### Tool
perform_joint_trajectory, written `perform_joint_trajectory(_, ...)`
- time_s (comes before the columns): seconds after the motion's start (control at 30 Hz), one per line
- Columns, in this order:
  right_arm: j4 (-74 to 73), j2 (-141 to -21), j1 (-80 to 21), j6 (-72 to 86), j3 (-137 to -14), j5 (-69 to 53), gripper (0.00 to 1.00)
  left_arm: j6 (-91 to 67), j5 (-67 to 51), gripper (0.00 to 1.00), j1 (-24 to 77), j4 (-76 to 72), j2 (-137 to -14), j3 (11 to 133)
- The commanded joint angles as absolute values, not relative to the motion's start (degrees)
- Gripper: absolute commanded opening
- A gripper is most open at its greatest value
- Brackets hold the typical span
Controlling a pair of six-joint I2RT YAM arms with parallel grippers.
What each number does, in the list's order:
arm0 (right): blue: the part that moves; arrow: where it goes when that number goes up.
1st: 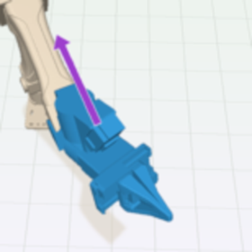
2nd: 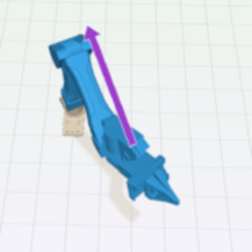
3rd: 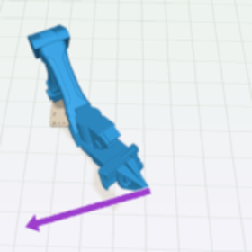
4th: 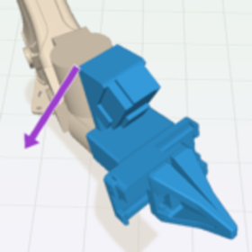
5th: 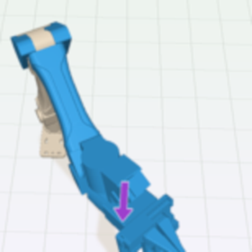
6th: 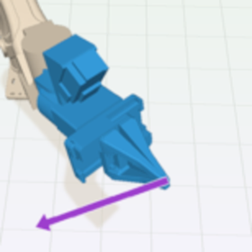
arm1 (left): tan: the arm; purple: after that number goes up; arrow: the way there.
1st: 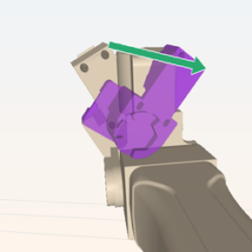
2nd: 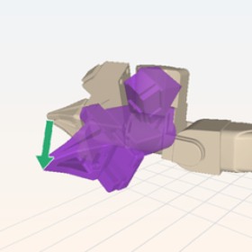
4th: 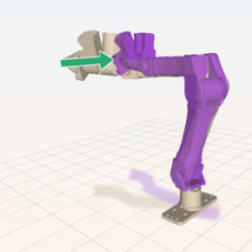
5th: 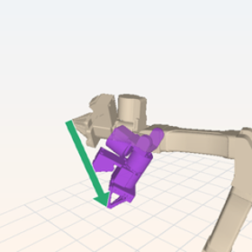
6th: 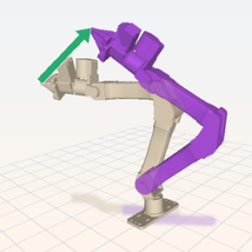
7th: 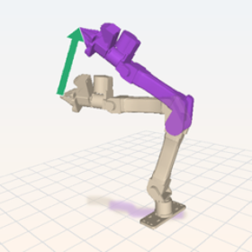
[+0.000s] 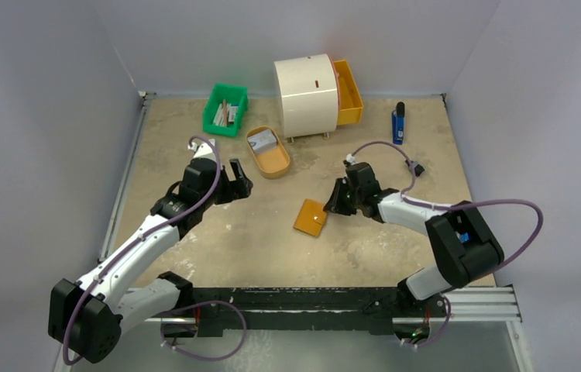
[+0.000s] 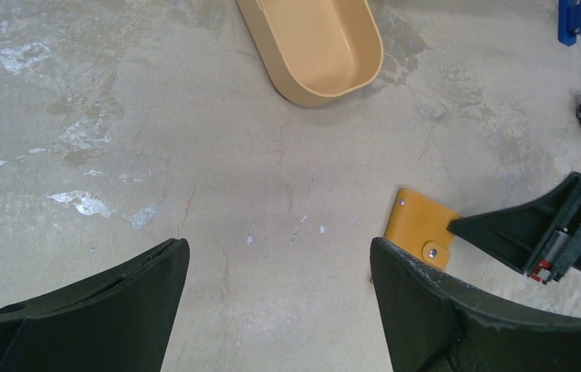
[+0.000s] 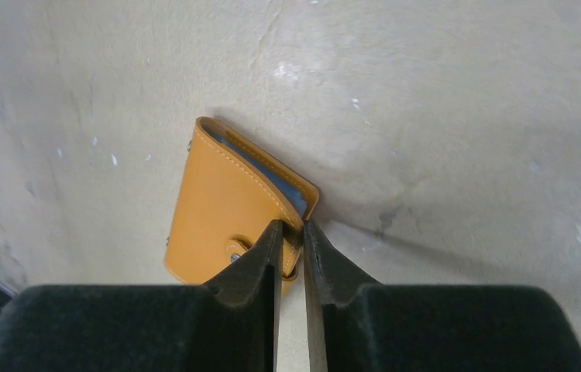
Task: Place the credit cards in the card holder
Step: Adjust the card holder at the center of the board, then open the card holder at the center of the board.
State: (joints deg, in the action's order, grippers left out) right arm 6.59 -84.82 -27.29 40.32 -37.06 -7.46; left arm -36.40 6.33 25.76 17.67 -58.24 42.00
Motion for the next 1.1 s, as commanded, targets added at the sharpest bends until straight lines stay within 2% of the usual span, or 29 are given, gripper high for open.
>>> perform_joint_trajectory(0.0,-1.0,-89.4,-28.6,26.2,-43.5,-14.0,0.17,-37.1,6.3,0.86,28.8,15.6,-56.8,42.8)
perform_joint_trajectory(0.13,-3.9,-91.9,-30.7,22.5,-47.9,-14.2,0.18,-40.1,8.6,0.85,34.5,16.6,-56.5,42.4)
perform_joint_trajectory(0.3,-5.5,-93.5,-32.2,21.2,-51.8,-15.9,0.22,-47.3,8.9,0.85,37.5,11.0,-54.1,35.0)
perform_joint_trajectory(0.43,-7.0,-89.8,-32.4,23.1,-51.7,-13.8,0.37,-50.6,9.1,0.85,40.0,6.4,-57.5,31.3)
perform_joint_trajectory(0.63,-12.0,-79.1,-37.2,23.4,-51.0,-7.1,0.49,-52.1,7.4,0.84,42.0,-0.1,-64.8,32.7)
perform_joint_trajectory(0.83,-14.6,-77.3,-46.8,28.2,-50.1,5.9,0.45,-57.4,3.7,0.77,42.4,-9.7,-72.7,32.9)
perform_joint_trajectory(1.07,-10.5,-77.4,-48.9,37.4,-47.7,12.7,0.37,-63.1,0.3,0.59,42.4,-19.3,-79.7,32.5)
